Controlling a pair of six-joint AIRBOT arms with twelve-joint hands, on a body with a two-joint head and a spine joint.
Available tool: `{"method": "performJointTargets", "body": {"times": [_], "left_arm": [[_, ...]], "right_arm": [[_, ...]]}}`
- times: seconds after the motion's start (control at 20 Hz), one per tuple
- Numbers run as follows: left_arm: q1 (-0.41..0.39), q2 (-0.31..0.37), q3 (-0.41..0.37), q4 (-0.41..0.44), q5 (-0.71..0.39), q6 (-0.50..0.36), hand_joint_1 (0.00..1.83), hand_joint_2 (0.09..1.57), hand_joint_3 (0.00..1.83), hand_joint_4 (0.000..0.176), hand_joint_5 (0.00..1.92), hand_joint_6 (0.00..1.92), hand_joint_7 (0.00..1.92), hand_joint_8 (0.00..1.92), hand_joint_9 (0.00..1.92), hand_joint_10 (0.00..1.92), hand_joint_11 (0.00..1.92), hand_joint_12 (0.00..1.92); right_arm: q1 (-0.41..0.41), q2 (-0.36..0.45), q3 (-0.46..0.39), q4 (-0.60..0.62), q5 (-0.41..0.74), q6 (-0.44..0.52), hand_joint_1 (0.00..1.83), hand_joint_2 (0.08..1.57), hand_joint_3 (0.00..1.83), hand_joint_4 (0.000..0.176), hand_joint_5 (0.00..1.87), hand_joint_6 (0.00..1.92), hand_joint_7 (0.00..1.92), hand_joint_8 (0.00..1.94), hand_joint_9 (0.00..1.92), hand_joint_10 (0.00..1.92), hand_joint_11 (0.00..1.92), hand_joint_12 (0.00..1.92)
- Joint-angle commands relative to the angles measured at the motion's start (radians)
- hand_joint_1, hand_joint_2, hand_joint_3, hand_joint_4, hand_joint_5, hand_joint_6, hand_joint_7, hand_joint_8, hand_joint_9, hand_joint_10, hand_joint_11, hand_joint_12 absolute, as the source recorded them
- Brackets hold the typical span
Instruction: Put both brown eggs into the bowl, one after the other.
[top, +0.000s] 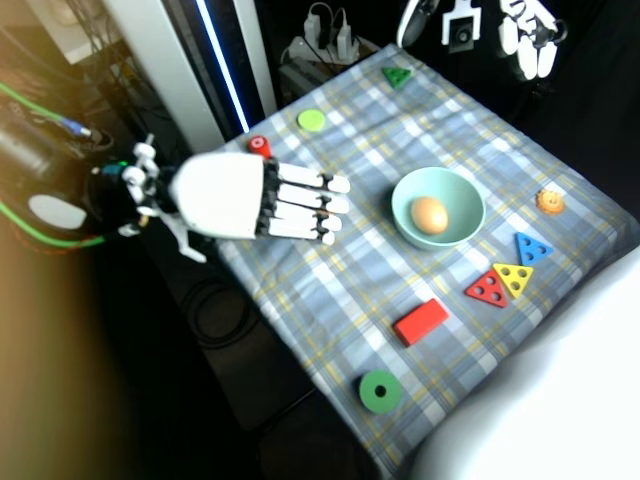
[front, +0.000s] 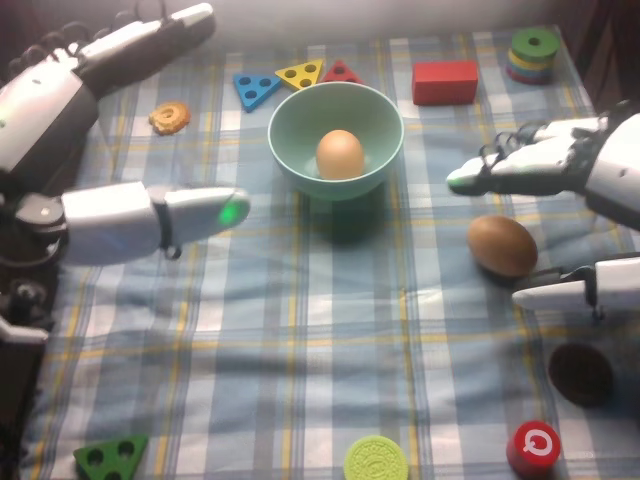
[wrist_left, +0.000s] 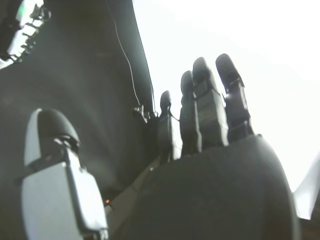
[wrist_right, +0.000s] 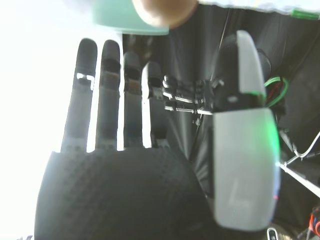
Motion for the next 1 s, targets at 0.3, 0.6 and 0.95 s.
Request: {"method": "performJointTargets", "body": {"times": [0.3,0.6,0.95], "left_arm": [[0.027,0.008,-0.003,-0.015,-0.145,-0.036,0.75,0.88,0.00,0.161,0.29,0.01,0.30,0.00,0.35,0.01,0.00,0.56],[0.036,0.008,-0.003,-0.022,-0.151,-0.048,0.76,0.88,0.00,0.143,0.33,0.01,0.33,0.01,0.38,0.01,0.00,0.59],[0.043,0.006,-0.002,-0.024,-0.154,-0.060,0.76,0.88,0.00,0.165,0.34,0.00,0.36,0.00,0.42,0.01,0.00,0.60]], "right_arm": [[0.034,-0.042,0.044,-0.013,-0.014,0.012,0.92,1.04,0.01,0.049,0.58,0.00,0.67,0.00,0.75,0.00,0.37,1.05],[0.037,-0.048,0.053,-0.016,-0.038,0.012,0.87,1.08,0.00,0.037,0.64,0.00,0.68,0.00,0.76,0.02,0.43,1.02],[0.040,-0.048,0.062,-0.016,-0.048,0.012,1.28,1.12,0.01,0.000,0.90,0.91,1.01,1.07,1.04,0.96,0.96,1.22]]}}
